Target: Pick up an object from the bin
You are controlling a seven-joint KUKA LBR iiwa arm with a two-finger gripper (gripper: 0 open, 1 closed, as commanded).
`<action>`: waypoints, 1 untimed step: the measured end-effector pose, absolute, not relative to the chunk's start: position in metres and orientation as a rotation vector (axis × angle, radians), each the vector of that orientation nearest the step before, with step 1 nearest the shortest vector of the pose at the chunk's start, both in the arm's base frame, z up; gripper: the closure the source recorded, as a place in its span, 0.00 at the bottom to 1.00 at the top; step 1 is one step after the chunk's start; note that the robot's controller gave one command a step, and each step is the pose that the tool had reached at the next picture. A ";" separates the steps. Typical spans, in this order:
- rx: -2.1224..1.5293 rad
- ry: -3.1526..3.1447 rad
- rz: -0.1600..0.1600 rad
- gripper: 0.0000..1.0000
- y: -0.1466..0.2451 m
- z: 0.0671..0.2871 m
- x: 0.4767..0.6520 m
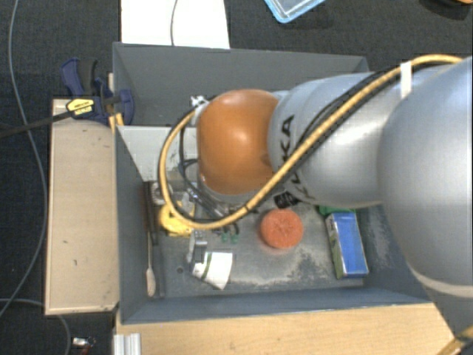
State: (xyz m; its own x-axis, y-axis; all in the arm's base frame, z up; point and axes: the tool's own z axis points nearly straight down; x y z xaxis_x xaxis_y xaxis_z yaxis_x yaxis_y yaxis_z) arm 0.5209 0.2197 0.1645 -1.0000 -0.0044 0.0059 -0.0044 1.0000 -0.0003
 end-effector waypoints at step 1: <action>-0.002 -3.143 -0.002 0.00 0.218 0.169 0.523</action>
Offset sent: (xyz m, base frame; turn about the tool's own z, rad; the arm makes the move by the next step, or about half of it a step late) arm 0.0540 -0.0631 -0.0936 0.0630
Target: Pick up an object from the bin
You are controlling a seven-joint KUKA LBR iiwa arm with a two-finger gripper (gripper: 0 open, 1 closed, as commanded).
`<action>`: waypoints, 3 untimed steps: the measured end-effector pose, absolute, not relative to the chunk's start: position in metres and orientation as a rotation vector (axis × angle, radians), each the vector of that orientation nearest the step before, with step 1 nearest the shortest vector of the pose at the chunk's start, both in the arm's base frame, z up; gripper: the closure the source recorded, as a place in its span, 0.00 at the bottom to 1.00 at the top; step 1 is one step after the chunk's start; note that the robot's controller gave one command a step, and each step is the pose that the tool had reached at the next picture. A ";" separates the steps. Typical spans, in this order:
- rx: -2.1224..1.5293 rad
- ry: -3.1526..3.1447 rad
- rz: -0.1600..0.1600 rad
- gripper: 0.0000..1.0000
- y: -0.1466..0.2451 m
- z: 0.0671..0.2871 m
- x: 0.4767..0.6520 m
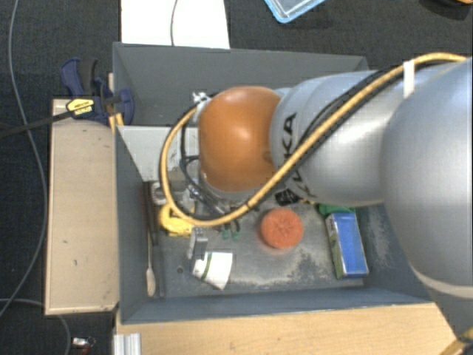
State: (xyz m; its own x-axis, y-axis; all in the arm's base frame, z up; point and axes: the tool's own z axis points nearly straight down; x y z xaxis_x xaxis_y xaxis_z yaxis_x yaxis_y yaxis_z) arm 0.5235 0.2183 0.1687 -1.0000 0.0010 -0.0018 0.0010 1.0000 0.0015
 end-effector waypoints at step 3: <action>-0.132 3.124 0.007 0.00 0.187 0.144 0.559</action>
Offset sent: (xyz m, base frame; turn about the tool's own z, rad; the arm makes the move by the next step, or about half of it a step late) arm -0.0173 -0.0099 0.0782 -0.2904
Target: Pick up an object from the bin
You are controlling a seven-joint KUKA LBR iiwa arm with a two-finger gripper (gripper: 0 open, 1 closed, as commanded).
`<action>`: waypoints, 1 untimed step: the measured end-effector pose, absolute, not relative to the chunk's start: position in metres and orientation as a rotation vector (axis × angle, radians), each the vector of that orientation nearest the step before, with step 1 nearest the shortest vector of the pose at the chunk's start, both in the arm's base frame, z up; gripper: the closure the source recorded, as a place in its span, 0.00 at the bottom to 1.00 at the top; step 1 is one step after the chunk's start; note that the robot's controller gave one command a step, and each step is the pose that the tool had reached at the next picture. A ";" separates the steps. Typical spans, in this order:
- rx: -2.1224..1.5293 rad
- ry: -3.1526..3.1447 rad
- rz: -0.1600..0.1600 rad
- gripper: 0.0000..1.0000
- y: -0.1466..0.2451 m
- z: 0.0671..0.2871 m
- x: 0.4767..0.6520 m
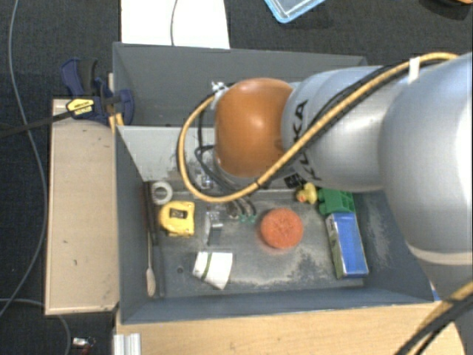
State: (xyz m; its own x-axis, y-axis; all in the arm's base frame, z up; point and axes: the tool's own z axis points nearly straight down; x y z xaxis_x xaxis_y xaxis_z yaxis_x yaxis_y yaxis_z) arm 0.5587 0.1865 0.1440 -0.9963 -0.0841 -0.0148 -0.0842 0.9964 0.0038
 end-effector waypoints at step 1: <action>-0.230 3.121 0.010 0.00 0.133 0.162 0.550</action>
Offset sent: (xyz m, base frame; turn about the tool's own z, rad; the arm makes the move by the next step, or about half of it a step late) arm 0.0246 -0.0292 -0.0740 0.2471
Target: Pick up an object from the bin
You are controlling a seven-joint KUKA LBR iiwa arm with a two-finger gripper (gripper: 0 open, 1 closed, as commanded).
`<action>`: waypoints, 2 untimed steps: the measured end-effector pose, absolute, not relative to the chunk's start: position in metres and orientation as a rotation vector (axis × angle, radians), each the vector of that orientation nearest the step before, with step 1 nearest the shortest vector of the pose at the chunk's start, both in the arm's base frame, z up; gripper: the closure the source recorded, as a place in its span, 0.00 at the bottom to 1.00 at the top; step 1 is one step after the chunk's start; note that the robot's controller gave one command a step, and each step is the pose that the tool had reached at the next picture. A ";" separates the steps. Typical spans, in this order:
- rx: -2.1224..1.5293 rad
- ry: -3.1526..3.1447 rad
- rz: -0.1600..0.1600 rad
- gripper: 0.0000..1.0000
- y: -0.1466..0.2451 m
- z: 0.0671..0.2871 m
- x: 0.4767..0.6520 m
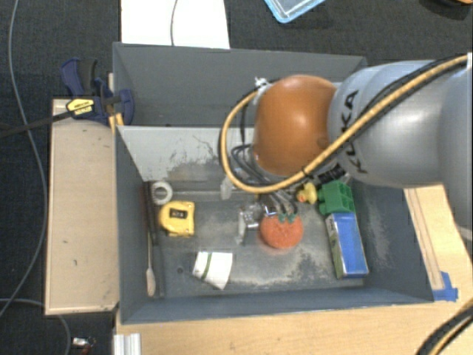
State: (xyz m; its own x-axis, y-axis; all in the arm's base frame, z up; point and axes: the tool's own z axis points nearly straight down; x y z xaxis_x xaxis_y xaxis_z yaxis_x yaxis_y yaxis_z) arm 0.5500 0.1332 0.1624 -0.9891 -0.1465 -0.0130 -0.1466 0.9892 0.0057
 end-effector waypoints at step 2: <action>0.131 3.125 0.012 0.00 0.099 0.118 0.565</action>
Offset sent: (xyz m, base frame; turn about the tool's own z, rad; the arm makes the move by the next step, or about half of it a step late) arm 0.0110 -0.1055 -0.0229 0.0281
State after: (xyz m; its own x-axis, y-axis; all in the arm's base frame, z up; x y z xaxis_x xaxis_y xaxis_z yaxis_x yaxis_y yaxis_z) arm 0.5646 0.0985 0.1176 -0.9964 0.0839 -0.0130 0.0838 0.9964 0.0085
